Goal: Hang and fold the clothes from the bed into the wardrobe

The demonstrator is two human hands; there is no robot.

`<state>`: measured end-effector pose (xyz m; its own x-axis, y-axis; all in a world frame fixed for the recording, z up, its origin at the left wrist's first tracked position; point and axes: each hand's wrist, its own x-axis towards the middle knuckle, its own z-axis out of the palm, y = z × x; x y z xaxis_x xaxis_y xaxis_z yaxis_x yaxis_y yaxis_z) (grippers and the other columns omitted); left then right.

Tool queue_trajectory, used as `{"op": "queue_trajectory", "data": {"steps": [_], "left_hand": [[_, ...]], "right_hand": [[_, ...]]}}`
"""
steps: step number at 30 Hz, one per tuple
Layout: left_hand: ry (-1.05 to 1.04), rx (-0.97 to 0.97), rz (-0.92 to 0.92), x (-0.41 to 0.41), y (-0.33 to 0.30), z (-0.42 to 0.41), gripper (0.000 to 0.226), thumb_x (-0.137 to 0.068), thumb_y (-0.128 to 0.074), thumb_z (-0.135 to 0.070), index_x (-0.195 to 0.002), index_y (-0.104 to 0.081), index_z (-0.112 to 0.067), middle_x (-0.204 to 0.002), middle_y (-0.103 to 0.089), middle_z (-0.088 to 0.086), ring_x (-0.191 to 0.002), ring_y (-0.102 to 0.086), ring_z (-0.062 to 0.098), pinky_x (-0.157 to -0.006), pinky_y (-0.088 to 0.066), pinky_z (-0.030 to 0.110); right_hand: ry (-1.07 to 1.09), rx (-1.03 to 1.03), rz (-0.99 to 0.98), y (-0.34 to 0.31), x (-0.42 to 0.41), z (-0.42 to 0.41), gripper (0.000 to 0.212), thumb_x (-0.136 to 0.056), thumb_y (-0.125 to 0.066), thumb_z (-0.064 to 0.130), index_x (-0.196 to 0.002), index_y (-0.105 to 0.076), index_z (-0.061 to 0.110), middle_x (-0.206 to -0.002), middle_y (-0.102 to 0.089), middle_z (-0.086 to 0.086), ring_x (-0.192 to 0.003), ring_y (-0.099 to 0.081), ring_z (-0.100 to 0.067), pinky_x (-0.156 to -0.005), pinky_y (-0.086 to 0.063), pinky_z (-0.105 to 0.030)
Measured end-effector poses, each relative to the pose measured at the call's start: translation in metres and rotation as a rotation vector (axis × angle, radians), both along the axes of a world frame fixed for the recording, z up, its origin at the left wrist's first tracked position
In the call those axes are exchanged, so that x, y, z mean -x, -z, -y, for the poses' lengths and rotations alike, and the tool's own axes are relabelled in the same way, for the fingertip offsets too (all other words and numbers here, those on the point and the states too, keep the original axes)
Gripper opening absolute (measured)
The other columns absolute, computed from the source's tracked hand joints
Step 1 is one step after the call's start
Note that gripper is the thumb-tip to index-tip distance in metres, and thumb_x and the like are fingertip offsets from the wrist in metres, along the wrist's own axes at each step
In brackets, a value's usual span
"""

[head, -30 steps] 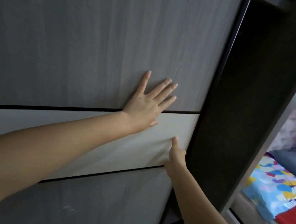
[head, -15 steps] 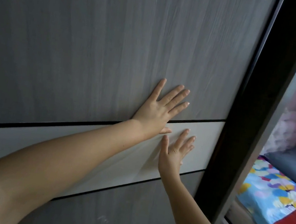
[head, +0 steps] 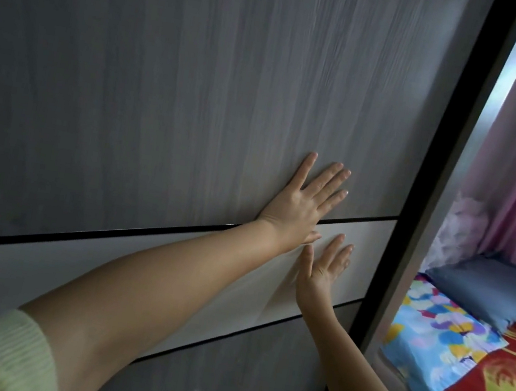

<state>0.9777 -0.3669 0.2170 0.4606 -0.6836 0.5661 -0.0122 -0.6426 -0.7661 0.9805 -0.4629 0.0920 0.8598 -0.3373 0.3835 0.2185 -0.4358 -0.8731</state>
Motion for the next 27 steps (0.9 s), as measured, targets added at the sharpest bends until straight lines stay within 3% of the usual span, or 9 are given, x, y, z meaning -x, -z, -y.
{"op": "queue_trajectory", "data": {"steps": [6, 15, 18, 20, 24, 27], "left_hand": [[0.005, -0.001, -0.005, -0.013, -0.001, 0.026, 0.086, -0.091, -0.025, -0.069, -0.153, -0.001, -0.015, -0.158, 0.008, 0.019, -0.146, 0.007, 0.035, -0.103, 0.007, 0.067], [0.004, -0.014, 0.024, -0.026, 0.004, 0.034, 0.085, -0.091, -0.024, -0.069, -0.153, -0.001, -0.016, -0.159, 0.007, 0.017, -0.146, 0.006, 0.038, -0.104, 0.006, 0.068], [-0.043, -0.006, -0.013, -0.023, -0.002, 0.032, 0.085, -0.09, -0.025, -0.069, -0.153, -0.001, -0.017, -0.159, 0.008, 0.017, -0.146, 0.007, 0.038, -0.104, 0.007, 0.069], [-0.072, -0.015, -0.042, -0.019, 0.003, 0.03, 0.085, -0.091, -0.026, -0.068, -0.153, 0.001, -0.016, -0.159, 0.01, 0.017, -0.145, 0.009, 0.037, -0.104, 0.008, 0.069], [-0.059, 0.072, -0.276, 0.0, -0.016, 0.036, 0.08, -0.093, -0.035, -0.058, -0.153, -0.002, -0.017, -0.158, 0.016, 0.017, -0.145, 0.016, 0.036, -0.102, 0.017, 0.068], [0.132, 0.26, -0.666, 0.034, 0.014, 0.037, 0.069, -0.095, -0.038, -0.046, -0.153, -0.01, -0.02, -0.16, 0.009, 0.013, -0.147, 0.012, 0.026, -0.108, 0.016, 0.063]], "right_hand": [[0.013, -0.014, 0.028, -0.001, -0.014, 0.024, 0.086, -0.081, -0.024, 0.067, -0.15, 0.015, 0.033, -0.156, 0.03, 0.001, -0.142, 0.028, -0.015, -0.107, 0.013, -0.034], [0.03, 0.015, 0.002, 0.003, -0.026, 0.03, 0.089, -0.078, -0.019, 0.072, -0.15, 0.018, 0.033, -0.154, 0.033, 0.004, -0.142, 0.029, -0.016, -0.111, 0.007, -0.053], [-0.012, 0.053, -0.047, -0.005, -0.026, 0.035, 0.088, -0.082, -0.023, 0.071, -0.15, 0.018, 0.032, -0.155, 0.033, 0.0, -0.143, 0.028, -0.023, -0.114, 0.01, -0.048], [-0.058, 0.114, -0.111, -0.01, -0.017, 0.044, 0.082, -0.092, -0.033, 0.06, -0.15, 0.018, 0.03, -0.155, 0.032, -0.004, -0.144, 0.024, -0.026, -0.117, 0.007, -0.045], [-0.238, 0.181, -0.319, -0.041, 0.018, 0.07, 0.08, -0.098, -0.049, 0.037, -0.153, 0.009, 0.026, -0.161, 0.014, -0.005, -0.148, 0.006, -0.022, -0.118, -0.007, -0.038], [-0.232, 0.221, -0.215, -0.05, 0.074, 0.094, 0.065, -0.097, -0.053, 0.029, -0.152, -0.018, 0.025, -0.158, -0.02, -0.004, -0.144, -0.025, -0.022, -0.114, -0.025, -0.032]]}}
